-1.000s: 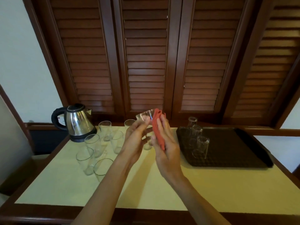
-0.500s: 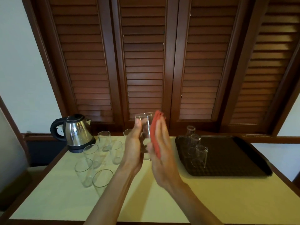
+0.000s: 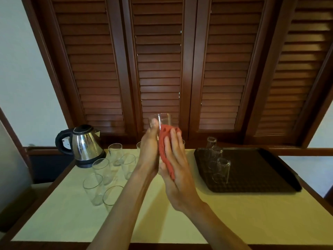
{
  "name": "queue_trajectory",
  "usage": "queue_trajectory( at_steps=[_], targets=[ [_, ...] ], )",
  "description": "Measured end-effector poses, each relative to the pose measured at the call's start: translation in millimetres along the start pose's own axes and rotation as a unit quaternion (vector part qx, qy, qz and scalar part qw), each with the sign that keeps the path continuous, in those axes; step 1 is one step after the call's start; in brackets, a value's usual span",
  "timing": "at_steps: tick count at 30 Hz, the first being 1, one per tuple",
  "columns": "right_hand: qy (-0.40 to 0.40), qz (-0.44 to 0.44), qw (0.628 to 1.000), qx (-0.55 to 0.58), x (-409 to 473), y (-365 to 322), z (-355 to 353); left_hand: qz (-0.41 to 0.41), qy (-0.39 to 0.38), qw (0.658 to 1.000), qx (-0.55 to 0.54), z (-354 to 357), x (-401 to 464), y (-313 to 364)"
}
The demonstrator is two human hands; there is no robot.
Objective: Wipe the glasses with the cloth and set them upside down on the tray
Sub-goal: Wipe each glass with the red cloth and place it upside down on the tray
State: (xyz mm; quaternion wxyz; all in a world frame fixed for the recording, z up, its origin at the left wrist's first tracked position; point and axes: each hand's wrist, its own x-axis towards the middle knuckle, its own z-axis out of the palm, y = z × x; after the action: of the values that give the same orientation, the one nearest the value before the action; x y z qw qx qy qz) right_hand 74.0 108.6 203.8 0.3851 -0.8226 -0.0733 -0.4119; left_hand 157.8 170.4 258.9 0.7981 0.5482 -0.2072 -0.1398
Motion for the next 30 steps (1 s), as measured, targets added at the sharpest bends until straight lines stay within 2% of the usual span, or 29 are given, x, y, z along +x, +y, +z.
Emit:
queue_trajectory(
  at_steps=[2,5,7,9,11,13,14,16,18,20,23,25,27,30],
  targets=[
    [0.014,0.041,0.998,0.053,0,11,-4,0.011,-0.01,0.999,0.032,1,0,-2],
    [0.097,0.112,0.983,0.104,29,10,-19,0.019,-0.046,0.997,0.067,12,-14,-15],
    [0.082,0.071,0.993,0.055,23,3,-18,0.018,-0.035,0.998,0.056,14,-9,-16],
    [0.022,0.026,0.999,0.038,-1,0,-8,-0.002,0.006,1.0,-0.015,12,1,-7],
    [0.014,0.057,0.994,0.088,-10,4,-7,-0.004,0.025,0.999,-0.046,9,4,-7],
    [0.069,0.129,0.977,0.156,7,9,-15,0.007,-0.001,1.0,0.0,15,-6,-14],
    [0.091,0.134,0.973,0.164,17,9,-21,0.005,-0.019,1.0,0.023,18,-12,-18],
    [0.083,0.09,0.983,0.135,22,4,-21,0.011,-0.028,0.999,0.022,18,-13,-19],
    [0.032,0.056,0.992,0.112,5,1,-10,0.024,0.002,1.0,-0.009,12,-5,-12],
    [0.009,0.062,0.989,0.132,-6,5,-6,0.046,0.039,0.998,0.001,8,-1,-8],
    [0.073,0.109,0.981,0.14,23,9,-19,0.036,0.03,0.997,0.054,18,-17,-17],
    [0.081,0.077,0.991,0.079,37,2,-23,-0.005,-0.008,0.999,0.038,24,-23,-19],
    [0.047,0.023,0.998,0.037,21,1,-16,-0.008,-0.01,1.0,0.004,23,-18,-9],
    [0.018,0.036,0.994,0.105,-3,9,-14,0.017,0.032,0.999,0.015,16,-8,1]
  ],
)
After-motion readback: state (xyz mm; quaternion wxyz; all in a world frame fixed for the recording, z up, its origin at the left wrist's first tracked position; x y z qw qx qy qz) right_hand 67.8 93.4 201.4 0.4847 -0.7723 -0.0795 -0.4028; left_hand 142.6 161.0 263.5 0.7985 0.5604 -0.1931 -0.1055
